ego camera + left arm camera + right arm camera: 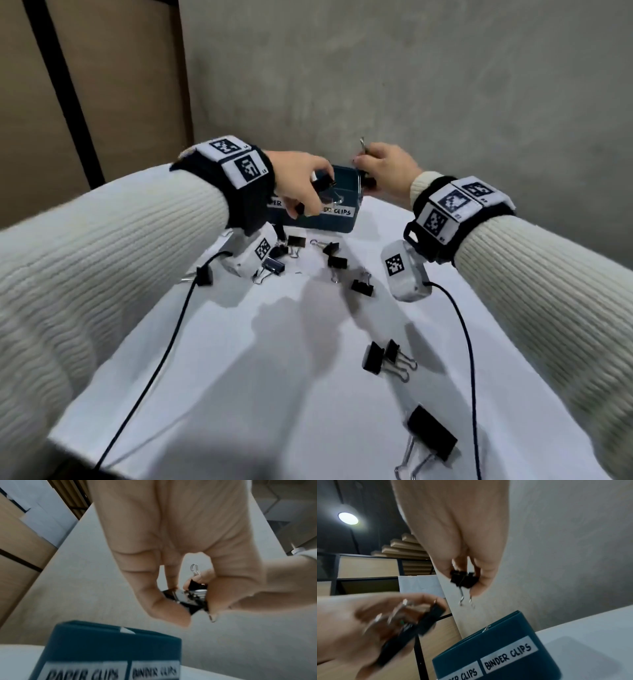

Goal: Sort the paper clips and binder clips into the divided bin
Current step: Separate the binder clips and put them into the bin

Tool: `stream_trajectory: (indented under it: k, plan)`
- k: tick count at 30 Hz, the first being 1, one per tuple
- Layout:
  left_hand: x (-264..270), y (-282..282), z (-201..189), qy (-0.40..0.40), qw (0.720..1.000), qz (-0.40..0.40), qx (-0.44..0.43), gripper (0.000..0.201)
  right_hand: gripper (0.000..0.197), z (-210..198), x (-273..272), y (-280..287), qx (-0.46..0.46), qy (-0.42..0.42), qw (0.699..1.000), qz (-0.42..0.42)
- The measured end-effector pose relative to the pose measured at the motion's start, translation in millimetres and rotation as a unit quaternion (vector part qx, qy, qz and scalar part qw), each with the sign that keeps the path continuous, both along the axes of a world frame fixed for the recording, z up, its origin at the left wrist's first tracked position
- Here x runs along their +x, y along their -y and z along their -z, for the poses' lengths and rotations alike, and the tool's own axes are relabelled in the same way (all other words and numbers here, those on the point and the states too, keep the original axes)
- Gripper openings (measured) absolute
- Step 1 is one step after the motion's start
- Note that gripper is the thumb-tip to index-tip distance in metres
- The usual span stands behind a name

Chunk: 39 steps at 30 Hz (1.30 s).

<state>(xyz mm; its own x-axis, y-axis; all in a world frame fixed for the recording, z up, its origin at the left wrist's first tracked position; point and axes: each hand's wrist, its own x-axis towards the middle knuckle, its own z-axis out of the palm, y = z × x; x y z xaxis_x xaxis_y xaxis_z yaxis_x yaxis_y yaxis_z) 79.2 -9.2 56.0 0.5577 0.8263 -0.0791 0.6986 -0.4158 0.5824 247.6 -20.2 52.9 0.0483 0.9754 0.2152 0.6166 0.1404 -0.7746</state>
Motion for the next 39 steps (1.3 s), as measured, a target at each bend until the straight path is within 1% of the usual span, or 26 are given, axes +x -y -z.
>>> stream_trajectory:
  k: [2,3,5,7,9,12,14,15,16,17,18,20,21,22,23,24,25,27,29,31,33,35,37,39]
  plan:
    - [1.1,-23.6,-15.9,0.036,0.999,-0.025,0.019,0.059,0.013,-1.3,-7.3,-29.7,0.054,-0.005,0.997,0.055]
    - [2.8,-34.8,-19.3,0.046,0.998,-0.038,0.032,0.059,0.019,2.2,-10.1,-42.5,0.063,0.002,0.995,0.081]
    - [8.8,-57.4,-21.9,0.056,0.995,-0.054,0.067,0.06,0.029,11.5,-13.5,-63.7,0.049,0.038,0.992,0.108]
    - [17.7,-78.7,-17.8,0.058,0.99,-0.065,0.109,0.061,0.033,21.2,-12.9,-75.6,0.006,0.116,0.988,0.1]
    - [29.3,-96.5,-11.1,0.05,0.984,-0.08,0.153,0.061,0.035,26.1,-8.8,-78.9,-0.02,0.173,0.982,0.074]
    - [49.7,-111.8,0.5,0.026,0.976,-0.089,0.197,0.063,0.034,27.9,4.7,-72.4,-0.006,0.206,0.976,0.065]
    - [62.4,-116.9,9.2,-0.033,0.975,-0.078,0.204,0.063,0.034,28.6,17.5,-61.9,-0.015,0.237,0.968,0.08]
    - [66.8,-118.0,13.1,-0.074,0.974,-0.07,0.203,0.056,0.034,29.0,23.9,-55.7,-0.021,0.25,0.964,0.085]
    - [69.8,-116.5,16.1,-0.112,0.972,-0.064,0.195,0.046,0.032,29.6,29.7,-49.1,-0.028,0.255,0.962,0.088]
    - [72.4,-113.8,17.3,-0.138,0.973,-0.064,0.173,0.038,0.031,30.3,34.5,-40.7,-0.04,0.255,0.962,0.088]
    - [73.5,-112.1,17.8,-0.15,0.973,-0.067,0.161,0.037,0.029,30.4,37.2,-33.1,-0.054,0.257,0.961,0.082]
    - [73.7,-100.6,15.3,-0.144,0.971,-0.082,0.175,0.053,0.026,26.6,40.0,-13.8,-0.105,0.276,0.954,0.05]
    - [72.5,-88.2,13.5,-0.119,0.971,-0.087,0.191,0.057,0.024,23.5,39.7,-2.7,-0.145,0.286,0.947,0.023]
    - [71.9,-69.7,14.3,-0.087,0.972,-0.076,0.205,0.055,0.022,20.7,38.1,13.0,-0.194,0.29,0.937,-0.01]
    - [72.1,-50.1,16.1,-0.065,0.974,-0.049,0.212,0.051,0.023,17.7,35.8,26.7,-0.247,0.291,0.923,-0.044]
    - [73.5,-28.2,21.6,-0.061,0.977,-0.003,0.206,0.047,0.027,16.1,34.6,43.7,-0.299,0.294,0.905,-0.075]
    - [74.5,-9.5,29.0,-0.089,0.978,0.047,0.184,0.046,0.033,14.8,32.1,57.9,-0.345,0.309,0.881,-0.099]
    - [76.5,23.1,46.1,-0.179,0.968,0.127,0.117,0.053,0.047,13.2,24.9,90.4,-0.411,0.362,0.826,-0.132]
    - [78.6,42.5,64.3,-0.234,0.958,0.155,0.06,0.065,0.064,15.6,16.6,120.9,-0.454,0.406,0.78,-0.149]
    - [77.5,57.4,74.6,-0.264,0.95,0.163,0.034,0.081,0.079,20.9,8.6,148.3,-0.469,0.439,0.748,-0.165]
    - [72.1,71.4,80.7,-0.311,0.937,0.162,0.004,0.096,0.088,28.3,2.0,173.2,-0.453,0.467,0.737,-0.184]
    - [66.8,84.4,84.8,-0.339,0.928,0.158,-0.002,0.1,0.09,37.2,-1.7,188.7,-0.418,0.499,0.735,-0.192]
    - [65.5,97.3,89.6,-0.353,0.921,0.161,0.042,0.096,0.099,49.1,-3.1,197.3,-0.39,0.527,0.735,-0.173]
    - [67.7,109.8,90.6,-0.345,0.921,0.159,0.084,0.092,0.109,59.9,-1.9,201.7,-0.373,0.543,0.737,-0.151]
